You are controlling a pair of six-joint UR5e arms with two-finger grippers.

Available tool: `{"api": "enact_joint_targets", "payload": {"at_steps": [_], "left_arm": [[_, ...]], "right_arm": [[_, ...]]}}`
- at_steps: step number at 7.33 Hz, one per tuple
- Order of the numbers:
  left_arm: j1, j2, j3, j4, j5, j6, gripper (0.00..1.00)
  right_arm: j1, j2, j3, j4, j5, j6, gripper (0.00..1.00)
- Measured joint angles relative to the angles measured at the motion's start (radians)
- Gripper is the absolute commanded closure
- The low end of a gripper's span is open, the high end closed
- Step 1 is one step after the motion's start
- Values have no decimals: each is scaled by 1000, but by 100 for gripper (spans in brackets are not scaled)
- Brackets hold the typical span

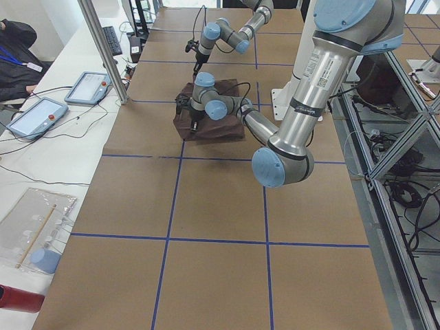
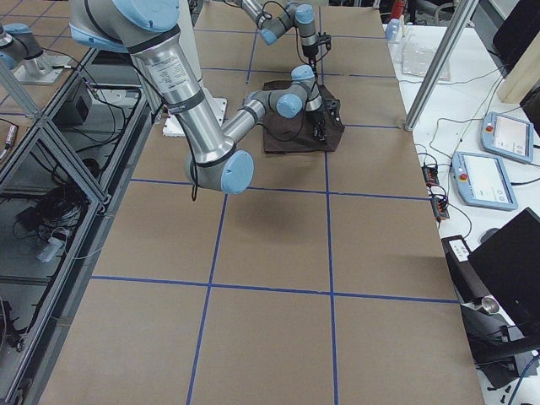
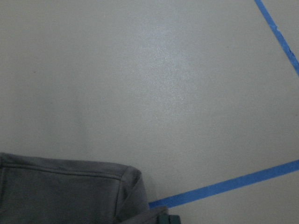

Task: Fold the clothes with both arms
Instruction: 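Lay the hem down near the collar and open both grippers, then move the left gripper to the folded edge nearest the robot and grasp it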

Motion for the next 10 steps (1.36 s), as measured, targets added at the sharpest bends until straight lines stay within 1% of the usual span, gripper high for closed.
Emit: {"api": "enact_joint_targets", "payload": {"at_steps": [1,3,4,5,6,8,9,10], "left_arm": [[-1,-1,8,-9,2,12,1],[-1,0,19,-33,4,28,0],[-3,3,7,-36,1,53,0],[-6,13,-26,-36,-3,89,0],[-6,43,-82,-35,-12,112,0],[16,165,-226,-40,-37,109,0],[54,228,-291,-42,-40,70,12],[104,262,-327,-47,-36,6,28]], "right_arm": [[0,0,-1,0,0,-1,2],[-2,-2,-13,-1,-6,-12,0],[4,0,-17,3,-3,-49,0],[21,0,-12,8,20,-113,0],[42,-2,-3,11,57,-170,0],[57,-9,23,13,90,-209,0],[59,-11,30,14,93,-213,0],[59,-12,34,14,94,-214,0]]}}
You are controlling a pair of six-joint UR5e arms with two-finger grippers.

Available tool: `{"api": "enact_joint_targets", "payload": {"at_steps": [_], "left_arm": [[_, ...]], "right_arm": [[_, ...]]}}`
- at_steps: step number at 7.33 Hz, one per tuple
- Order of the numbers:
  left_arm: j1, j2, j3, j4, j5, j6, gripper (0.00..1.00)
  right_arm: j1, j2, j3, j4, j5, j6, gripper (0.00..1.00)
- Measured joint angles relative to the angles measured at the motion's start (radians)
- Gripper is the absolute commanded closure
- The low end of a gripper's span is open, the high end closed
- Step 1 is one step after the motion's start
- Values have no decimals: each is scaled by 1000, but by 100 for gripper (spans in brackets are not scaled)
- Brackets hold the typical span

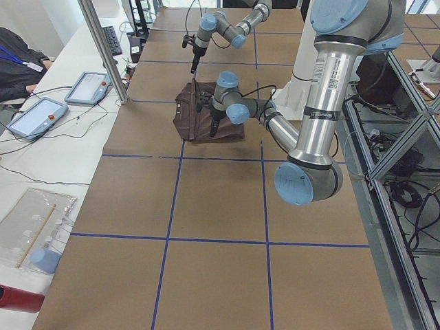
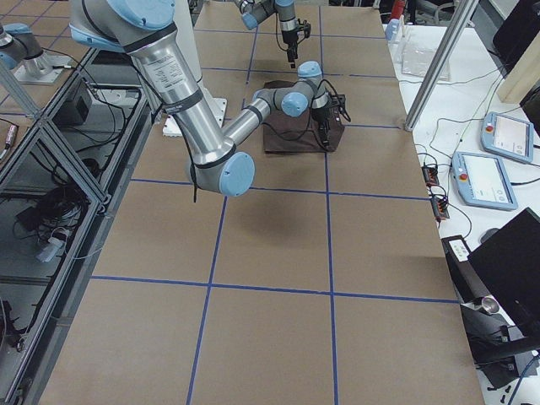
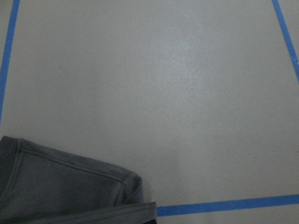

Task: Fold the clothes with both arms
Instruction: 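Move the left gripper to the folded edge nearest the robot and grasp it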

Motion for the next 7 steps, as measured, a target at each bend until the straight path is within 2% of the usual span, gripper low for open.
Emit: {"api": "enact_joint_targets", "payload": {"at_steps": [1,2,4,6,7], "left_arm": [[61,15,-14,-11,18,-79,42],[124,21,-14,-20,45,-153,46],[201,23,-4,-28,77,-232,47],[221,23,8,-28,84,-245,49],[227,23,14,-28,85,-246,55]], "right_arm": [[0,0,2,0,0,-1,0],[0,-1,3,0,0,-1,0],[0,-2,4,0,-1,-1,0],[0,-4,4,0,-1,-2,0],[-1,-5,4,0,-1,-2,0]]}}
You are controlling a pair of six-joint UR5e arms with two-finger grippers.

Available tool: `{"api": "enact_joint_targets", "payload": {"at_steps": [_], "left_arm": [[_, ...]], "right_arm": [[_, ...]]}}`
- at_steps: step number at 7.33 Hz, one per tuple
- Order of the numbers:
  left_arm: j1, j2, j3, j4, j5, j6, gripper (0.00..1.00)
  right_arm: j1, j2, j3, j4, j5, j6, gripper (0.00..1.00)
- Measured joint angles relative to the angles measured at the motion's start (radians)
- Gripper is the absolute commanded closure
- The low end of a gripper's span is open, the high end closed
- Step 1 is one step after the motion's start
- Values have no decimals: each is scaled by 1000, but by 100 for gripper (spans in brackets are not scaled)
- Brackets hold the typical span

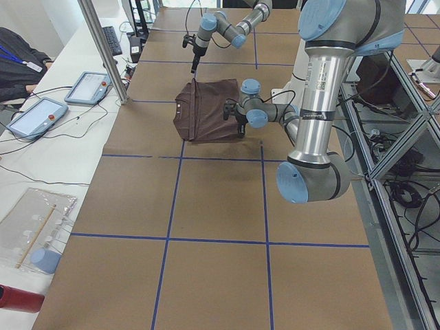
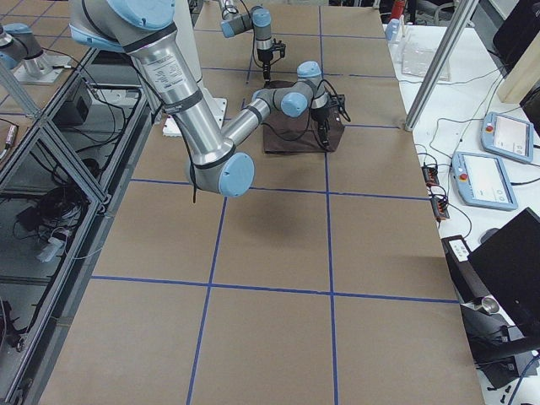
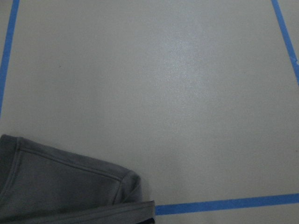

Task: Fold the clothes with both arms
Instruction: 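Move the left gripper to the folded edge nearest the robot and grasp it, then lift and drag the folded shirt away from the robot with the left gripper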

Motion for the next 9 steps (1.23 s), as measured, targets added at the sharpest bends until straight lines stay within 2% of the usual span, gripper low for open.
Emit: {"api": "enact_joint_targets", "payload": {"at_steps": [1,2,3,7,9], "left_arm": [[4,0,3,0,0,0,68],[6,0,5,0,0,-1,92],[8,-1,7,0,0,-1,100],[9,0,3,0,5,9,100],[-50,0,8,6,10,75,100]], "right_arm": [[0,0,-1,0,0,0,0],[0,0,-1,0,0,0,0],[0,0,-1,-1,-1,1,0],[-1,1,-2,-1,-2,2,0],[-1,1,-2,-2,-2,2,0]]}}
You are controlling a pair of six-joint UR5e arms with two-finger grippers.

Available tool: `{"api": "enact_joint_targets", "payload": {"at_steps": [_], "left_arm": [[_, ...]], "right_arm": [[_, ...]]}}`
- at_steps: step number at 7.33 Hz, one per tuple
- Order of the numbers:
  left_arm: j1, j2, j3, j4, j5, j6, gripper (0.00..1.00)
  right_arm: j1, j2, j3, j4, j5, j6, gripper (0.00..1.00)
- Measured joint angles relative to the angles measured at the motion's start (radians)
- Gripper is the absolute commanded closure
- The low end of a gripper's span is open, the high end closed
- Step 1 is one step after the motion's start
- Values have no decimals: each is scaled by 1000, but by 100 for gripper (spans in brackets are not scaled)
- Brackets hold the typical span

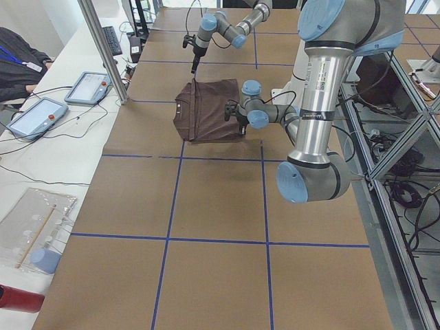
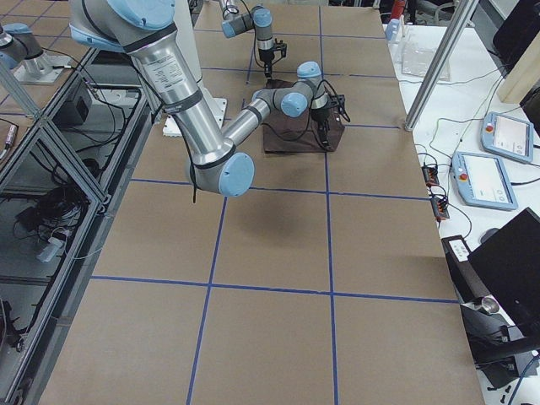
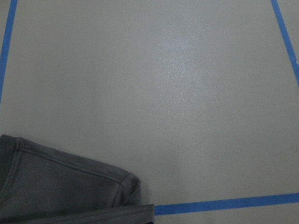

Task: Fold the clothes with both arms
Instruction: 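Lift and drag the folded shirt away from the robot with the left gripper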

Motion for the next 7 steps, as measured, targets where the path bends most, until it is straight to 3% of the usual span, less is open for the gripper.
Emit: {"api": "enact_joint_targets", "payload": {"at_steps": [2,4,6,7], "left_arm": [[-156,-11,65,2,-1,163,100],[-306,-117,221,-1,-3,295,100],[-412,-307,499,-71,1,353,100],[-457,-406,678,-170,7,364,100]], "right_arm": [[1,0,0,1,0,3,0],[0,0,2,1,-1,11,0],[0,1,3,1,-1,14,0],[1,1,4,0,-2,14,0]]}}
